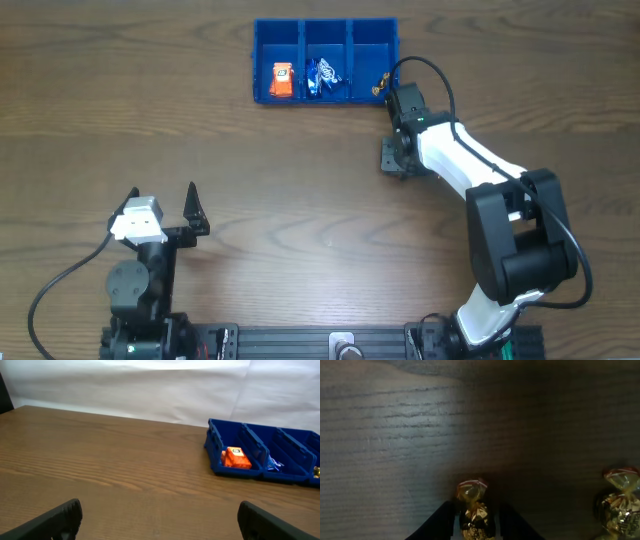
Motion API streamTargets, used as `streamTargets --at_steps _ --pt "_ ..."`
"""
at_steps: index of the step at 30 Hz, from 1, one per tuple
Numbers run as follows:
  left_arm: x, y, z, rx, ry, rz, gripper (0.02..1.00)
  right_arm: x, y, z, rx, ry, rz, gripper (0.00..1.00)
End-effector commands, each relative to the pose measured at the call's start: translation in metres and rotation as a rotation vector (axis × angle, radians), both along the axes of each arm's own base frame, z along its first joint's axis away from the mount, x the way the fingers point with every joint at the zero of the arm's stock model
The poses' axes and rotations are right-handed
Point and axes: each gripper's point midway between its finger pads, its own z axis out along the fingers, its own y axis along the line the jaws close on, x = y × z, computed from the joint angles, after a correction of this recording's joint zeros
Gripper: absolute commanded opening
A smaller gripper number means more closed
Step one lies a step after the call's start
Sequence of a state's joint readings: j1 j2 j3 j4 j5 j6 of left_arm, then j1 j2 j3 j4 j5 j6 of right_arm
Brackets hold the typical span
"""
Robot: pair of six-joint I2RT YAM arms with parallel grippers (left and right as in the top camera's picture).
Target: Sort Candies Into Trays
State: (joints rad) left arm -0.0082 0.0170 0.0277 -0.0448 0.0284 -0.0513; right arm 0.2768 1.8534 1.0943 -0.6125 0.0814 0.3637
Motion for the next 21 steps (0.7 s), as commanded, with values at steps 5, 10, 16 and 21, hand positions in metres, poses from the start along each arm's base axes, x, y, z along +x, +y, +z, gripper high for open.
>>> streamTargets --at_steps 5,10,16,21 --pt "-0.001 0.002 -0.018 0.004 0.053 0.009 0.998 -0.006 -0.004 -0.008 -0.011 0.023 -0.011 0.318" --pt "-0.001 0.002 -0.018 0.004 0.053 0.009 0.998 -0.008 -0.004 -0.011 -0.011 0.026 -0.011 0.246" --pt "-0.001 0.002 -0.018 0.004 0.053 0.009 0.998 -0.009 -0.004 -0.012 -0.007 0.026 -0.014 0.128" --pt "-0.001 0.002 -0.018 0.004 0.053 0.009 0.998 -0.002 0.010 0.018 0.046 -0.050 0.010 0.110"
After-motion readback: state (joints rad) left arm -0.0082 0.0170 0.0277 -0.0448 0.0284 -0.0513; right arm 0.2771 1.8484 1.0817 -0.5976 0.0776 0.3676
